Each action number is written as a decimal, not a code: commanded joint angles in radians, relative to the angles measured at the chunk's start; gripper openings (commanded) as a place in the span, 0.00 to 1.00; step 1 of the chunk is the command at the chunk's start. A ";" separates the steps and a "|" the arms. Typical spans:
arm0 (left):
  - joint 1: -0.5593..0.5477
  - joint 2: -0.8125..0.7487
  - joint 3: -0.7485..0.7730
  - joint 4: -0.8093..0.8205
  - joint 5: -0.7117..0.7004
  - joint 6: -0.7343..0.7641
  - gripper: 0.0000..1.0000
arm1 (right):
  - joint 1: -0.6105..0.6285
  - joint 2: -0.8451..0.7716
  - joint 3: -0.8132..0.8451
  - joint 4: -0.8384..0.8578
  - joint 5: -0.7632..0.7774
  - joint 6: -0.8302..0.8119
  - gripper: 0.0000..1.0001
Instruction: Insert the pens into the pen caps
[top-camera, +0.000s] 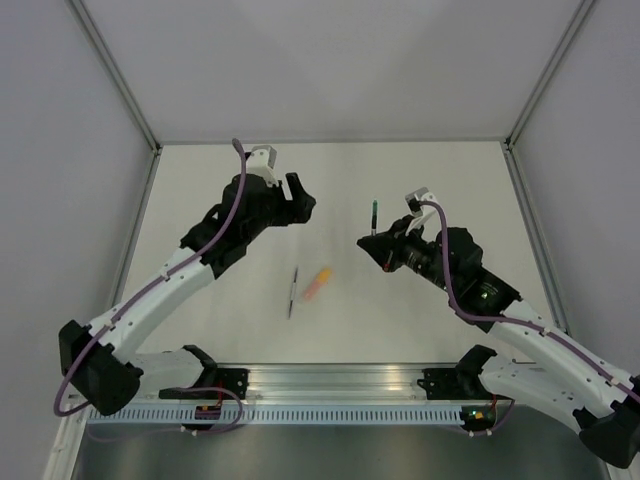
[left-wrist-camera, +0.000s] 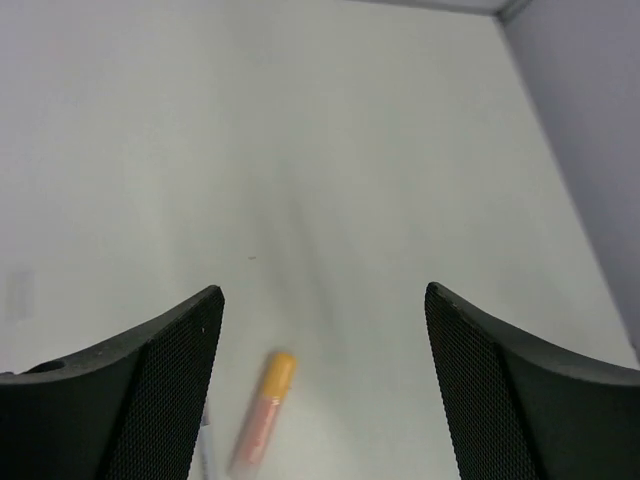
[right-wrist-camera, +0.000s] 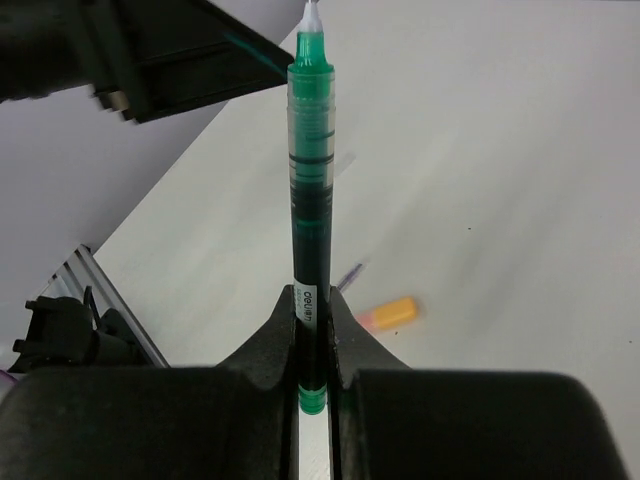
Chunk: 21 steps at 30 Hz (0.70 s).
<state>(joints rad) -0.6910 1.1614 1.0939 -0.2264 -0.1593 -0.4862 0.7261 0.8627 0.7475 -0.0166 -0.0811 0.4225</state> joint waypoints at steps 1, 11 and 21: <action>0.143 0.105 0.082 -0.206 0.000 0.023 0.84 | -0.002 -0.025 0.007 -0.062 0.027 -0.014 0.00; 0.364 0.401 0.282 -0.395 0.007 0.286 0.79 | -0.002 -0.129 -0.016 -0.079 -0.052 -0.036 0.00; 0.401 0.698 0.397 -0.496 0.029 0.382 0.68 | -0.004 -0.191 -0.011 -0.114 -0.042 -0.050 0.00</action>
<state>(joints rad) -0.3103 1.8233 1.4498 -0.6582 -0.1432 -0.1703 0.7261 0.6960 0.7296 -0.1284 -0.1234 0.3885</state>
